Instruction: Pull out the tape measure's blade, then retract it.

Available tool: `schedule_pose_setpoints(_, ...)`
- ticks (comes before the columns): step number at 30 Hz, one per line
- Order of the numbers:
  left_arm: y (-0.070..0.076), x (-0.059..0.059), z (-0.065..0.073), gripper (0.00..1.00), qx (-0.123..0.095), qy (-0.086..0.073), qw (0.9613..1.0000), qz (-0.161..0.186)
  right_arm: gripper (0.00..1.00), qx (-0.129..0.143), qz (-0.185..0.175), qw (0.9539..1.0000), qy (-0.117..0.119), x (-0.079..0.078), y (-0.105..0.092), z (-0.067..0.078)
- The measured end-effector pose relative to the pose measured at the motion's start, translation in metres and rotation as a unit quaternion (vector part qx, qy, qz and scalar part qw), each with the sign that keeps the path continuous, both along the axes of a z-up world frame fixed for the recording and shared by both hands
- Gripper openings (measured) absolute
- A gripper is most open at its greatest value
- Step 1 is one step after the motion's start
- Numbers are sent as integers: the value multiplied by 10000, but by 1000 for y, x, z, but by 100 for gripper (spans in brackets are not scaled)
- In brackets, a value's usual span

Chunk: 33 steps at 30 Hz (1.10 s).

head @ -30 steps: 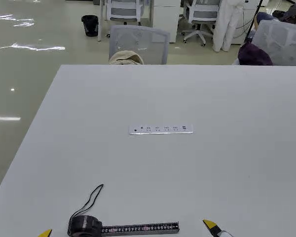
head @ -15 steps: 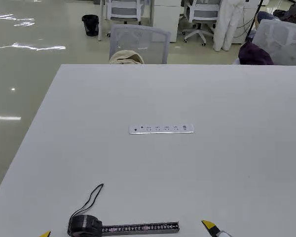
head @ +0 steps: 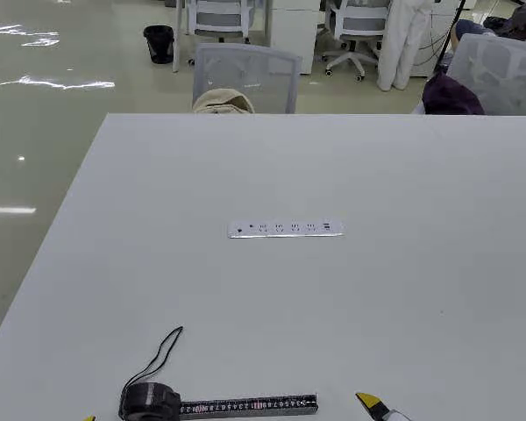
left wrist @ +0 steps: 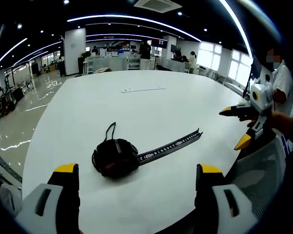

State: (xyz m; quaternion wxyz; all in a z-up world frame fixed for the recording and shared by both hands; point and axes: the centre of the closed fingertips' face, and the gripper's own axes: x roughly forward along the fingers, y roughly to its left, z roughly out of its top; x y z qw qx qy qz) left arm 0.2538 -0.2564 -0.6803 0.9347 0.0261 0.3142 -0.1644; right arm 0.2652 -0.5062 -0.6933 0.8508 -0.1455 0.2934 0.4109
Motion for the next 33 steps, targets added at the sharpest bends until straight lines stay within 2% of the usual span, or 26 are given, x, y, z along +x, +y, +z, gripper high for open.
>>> schedule_pose_setpoints(8,0,5,-6,99,-16,30,9997,225,91,-53,122,9999,74,-1,-4,-5)
schedule_pose_setpoints(11,0,7,-12,97,17,93,9997,243,89,-86,207,9997,72,0,-5,-8)
schedule_pose_setpoints(13,0,9,-12,93,54,64,9997,246,88,-104,286,9995,60,0,-6,-10)
schedule_pose_setpoints(15,-1,10,-12,96,1,44,9996,286,85,-122,329,9994,62,1,-7,-11)
schedule_pose_setpoints(21,3,15,-15,94,53,-3,9989,476,80,-80,521,9986,-84,7,-8,-10)
schedule_pose_setpoints(24,5,16,-20,92,96,56,9984,560,77,-141,705,9973,-121,9,-8,-12)
schedule_pose_setpoints(29,12,19,-25,89,90,65,9967,808,70,-174,916,9954,-239,15,-9,-14)
schedule_pose_setpoints(33,15,22,-26,88,143,-3,9951,983,66,-146,1089,9934,-329,21,-8,-14)
